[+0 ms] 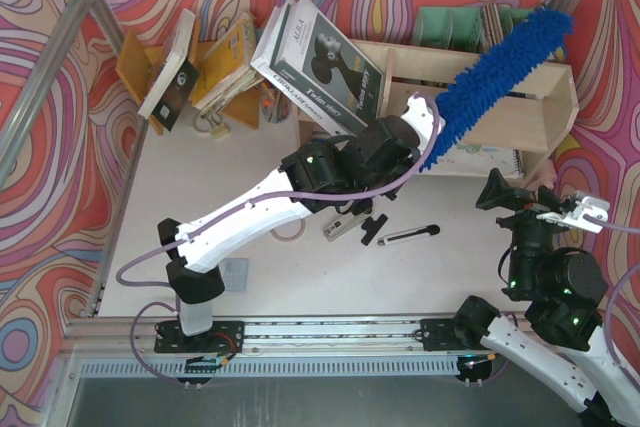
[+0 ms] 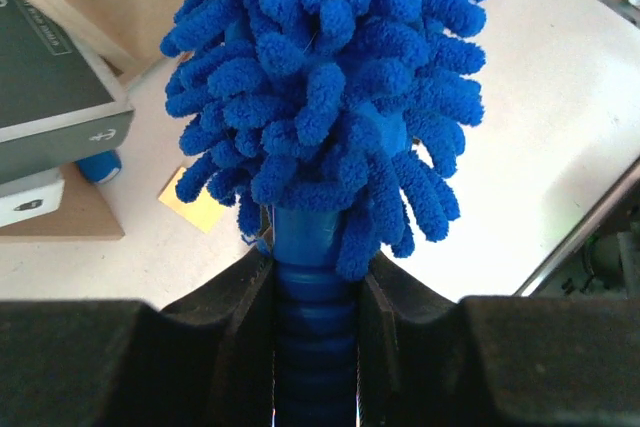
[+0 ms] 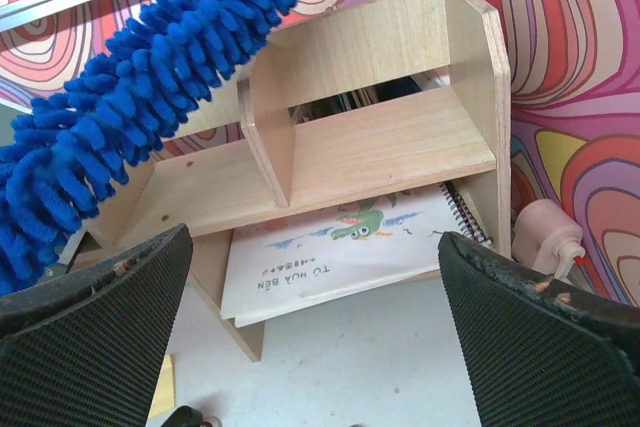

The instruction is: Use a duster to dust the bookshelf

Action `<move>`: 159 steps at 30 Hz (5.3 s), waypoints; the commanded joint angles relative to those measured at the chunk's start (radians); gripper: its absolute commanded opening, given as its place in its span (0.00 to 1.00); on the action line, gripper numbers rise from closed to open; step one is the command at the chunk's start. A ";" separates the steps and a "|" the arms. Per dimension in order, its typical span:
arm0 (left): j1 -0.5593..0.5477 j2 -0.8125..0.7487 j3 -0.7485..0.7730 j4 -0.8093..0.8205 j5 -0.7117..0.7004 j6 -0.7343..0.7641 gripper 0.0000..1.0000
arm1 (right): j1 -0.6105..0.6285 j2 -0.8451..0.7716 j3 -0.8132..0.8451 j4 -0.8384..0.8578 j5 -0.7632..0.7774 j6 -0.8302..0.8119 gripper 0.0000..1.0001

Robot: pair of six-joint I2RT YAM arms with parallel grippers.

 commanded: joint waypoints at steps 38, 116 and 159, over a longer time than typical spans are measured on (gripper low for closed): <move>-0.059 0.021 -0.018 0.148 0.202 0.001 0.00 | 0.000 0.007 -0.014 0.036 0.015 -0.009 0.99; -0.445 -0.316 -0.728 -0.031 -0.476 -0.668 0.00 | -0.005 0.034 0.001 -0.050 0.034 0.024 0.99; -0.344 -0.289 -0.674 0.066 -0.395 -0.548 0.00 | -0.004 -0.003 -0.002 -0.044 0.000 0.028 0.99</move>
